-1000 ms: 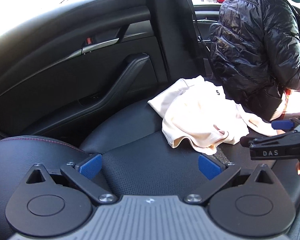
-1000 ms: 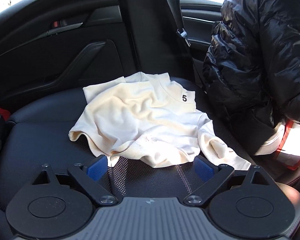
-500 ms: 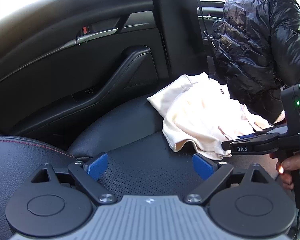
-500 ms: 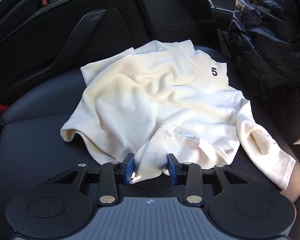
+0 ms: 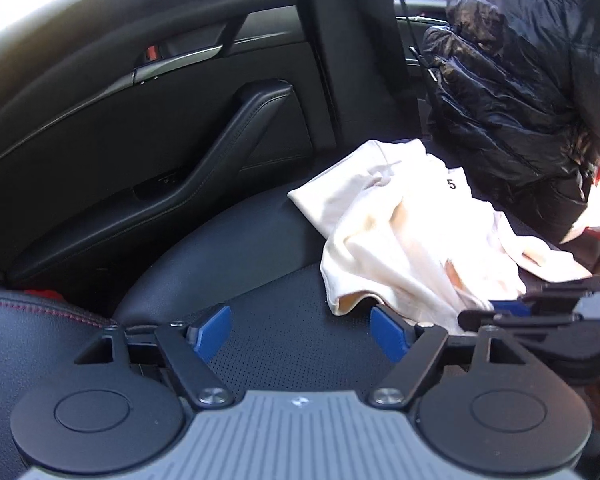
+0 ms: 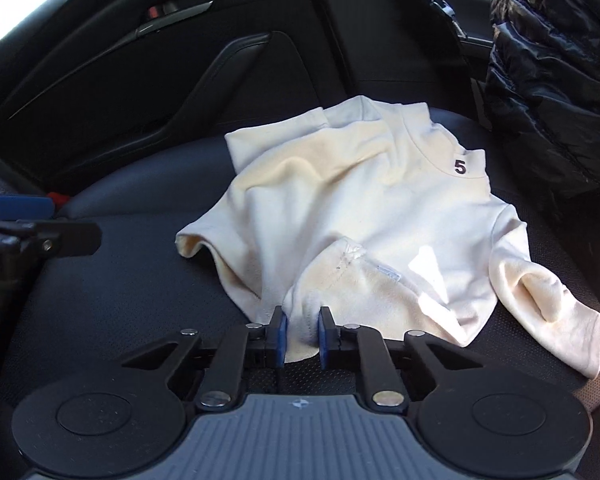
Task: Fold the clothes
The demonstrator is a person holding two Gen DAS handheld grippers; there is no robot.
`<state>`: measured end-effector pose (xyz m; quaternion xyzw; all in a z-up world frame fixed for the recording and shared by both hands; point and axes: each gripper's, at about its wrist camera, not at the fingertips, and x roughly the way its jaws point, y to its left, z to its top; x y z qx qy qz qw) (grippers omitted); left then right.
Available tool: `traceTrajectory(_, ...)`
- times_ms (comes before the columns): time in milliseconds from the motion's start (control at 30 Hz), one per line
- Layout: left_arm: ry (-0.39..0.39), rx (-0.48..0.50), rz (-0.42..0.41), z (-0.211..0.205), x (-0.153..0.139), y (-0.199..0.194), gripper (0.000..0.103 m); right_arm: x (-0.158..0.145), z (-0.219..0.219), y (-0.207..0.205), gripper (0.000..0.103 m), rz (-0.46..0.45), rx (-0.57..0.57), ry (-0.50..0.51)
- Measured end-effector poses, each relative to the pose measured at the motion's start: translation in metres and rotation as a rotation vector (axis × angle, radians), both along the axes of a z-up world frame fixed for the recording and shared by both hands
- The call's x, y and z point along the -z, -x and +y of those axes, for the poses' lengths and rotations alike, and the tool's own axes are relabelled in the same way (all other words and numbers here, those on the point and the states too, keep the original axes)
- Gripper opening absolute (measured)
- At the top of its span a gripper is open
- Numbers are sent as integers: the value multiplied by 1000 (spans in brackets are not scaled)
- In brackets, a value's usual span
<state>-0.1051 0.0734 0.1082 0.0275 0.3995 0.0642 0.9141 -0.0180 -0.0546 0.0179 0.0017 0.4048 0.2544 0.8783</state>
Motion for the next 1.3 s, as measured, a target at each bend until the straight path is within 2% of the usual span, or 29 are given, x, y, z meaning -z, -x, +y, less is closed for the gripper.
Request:
traceTrajectory(100,65,22,52,-2,-2,-4,78,-10,5,17,16,-14,-59,7)
traceTrajectory(167,55,60,33,-5,-7,-4,77,-24,8,33,16,-59,-85,10)
traceTrajectory(300,60,157,-15,-8,-14,8,77,-37,20,72,16,-126,-57,34)
traceTrajectory(400,56,256,-11,-10,-13,24,77,-45,35,106,16,-130,-59,14)
traceTrajectory(467,54,261,-14,-6,-13,31,77,-50,48,124,16,-113,-92,2)
traceTrajectory(567,88,210,-15,4,-15,31,77,-57,57,139,21,-93,-180,44)
traceTrajectory(733,99,143,-9,11,-19,23,77,-78,21,113,25,-94,-123,11)
traceTrajectory(833,69,155,-13,5,-24,26,77,-79,-2,87,34,-98,-57,-6)
traceTrajectory(900,51,154,-16,1,-21,23,80,-80,-17,69,34,-100,-14,-17)
traceTrajectory(933,44,151,-14,0,-19,20,80,-80,-24,60,39,-101,8,-23)
traceTrajectory(1000,45,148,-2,-1,-16,17,80,-81,-39,42,40,-103,52,-34)
traceTrajectory(1133,65,178,7,-7,-14,20,80,-44,-59,-22,40,-36,155,72)
traceTrajectory(1233,67,203,15,-12,-12,24,81,-17,-64,-62,40,41,179,63)
traceTrajectory(1300,59,209,18,-14,-11,24,81,1,-66,-73,40,87,196,57)
